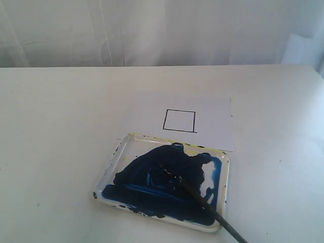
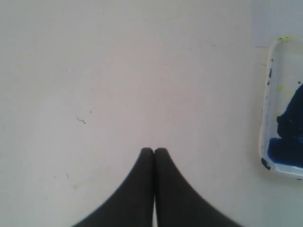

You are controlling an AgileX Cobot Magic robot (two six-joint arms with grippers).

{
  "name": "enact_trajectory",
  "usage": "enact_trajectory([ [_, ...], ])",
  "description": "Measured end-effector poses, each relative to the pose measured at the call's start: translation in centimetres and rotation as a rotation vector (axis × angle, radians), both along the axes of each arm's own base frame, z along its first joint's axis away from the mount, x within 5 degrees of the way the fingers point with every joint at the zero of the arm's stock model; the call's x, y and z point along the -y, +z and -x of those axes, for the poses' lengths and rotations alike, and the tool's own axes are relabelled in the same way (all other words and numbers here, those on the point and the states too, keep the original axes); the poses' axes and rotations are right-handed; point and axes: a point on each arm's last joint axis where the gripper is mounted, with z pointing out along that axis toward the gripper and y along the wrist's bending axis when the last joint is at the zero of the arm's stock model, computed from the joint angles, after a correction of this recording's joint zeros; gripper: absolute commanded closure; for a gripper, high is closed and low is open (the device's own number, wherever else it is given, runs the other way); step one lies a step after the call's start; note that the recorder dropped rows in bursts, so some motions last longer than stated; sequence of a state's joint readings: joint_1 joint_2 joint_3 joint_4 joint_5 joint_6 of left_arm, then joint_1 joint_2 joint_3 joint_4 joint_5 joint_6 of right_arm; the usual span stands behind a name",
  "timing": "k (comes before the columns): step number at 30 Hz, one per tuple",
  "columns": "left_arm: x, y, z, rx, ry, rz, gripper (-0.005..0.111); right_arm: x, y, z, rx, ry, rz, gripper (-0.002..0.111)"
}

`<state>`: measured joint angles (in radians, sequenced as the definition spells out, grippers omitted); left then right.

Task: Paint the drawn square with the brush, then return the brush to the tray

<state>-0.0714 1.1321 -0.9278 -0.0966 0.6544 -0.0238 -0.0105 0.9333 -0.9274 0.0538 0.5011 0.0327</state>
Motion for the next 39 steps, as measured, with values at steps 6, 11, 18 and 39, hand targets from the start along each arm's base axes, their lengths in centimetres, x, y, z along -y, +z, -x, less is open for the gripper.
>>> enact_trajectory([
  [6,0.8,-0.3,-5.6,-0.078,-0.072,-0.001,0.107,-0.1,-2.0,-0.9,-0.213,0.029,0.033,0.108],
  [11,1.5,-1.0,-9.7,-0.113,-0.176,-0.002,0.107,-0.3,-3.0,-1.8,-0.271,0.064,0.040,0.108],
  [18,2.0,-2.2,-14.9,-0.123,-0.224,-0.011,0.107,-1.6,-4.7,-3.1,-0.350,0.254,0.045,0.108],
  [39,3.6,-5.5,-20.2,-0.182,-0.414,0.050,0.107,-4.0,-5.7,-3.0,-0.408,0.491,0.138,0.076],
])
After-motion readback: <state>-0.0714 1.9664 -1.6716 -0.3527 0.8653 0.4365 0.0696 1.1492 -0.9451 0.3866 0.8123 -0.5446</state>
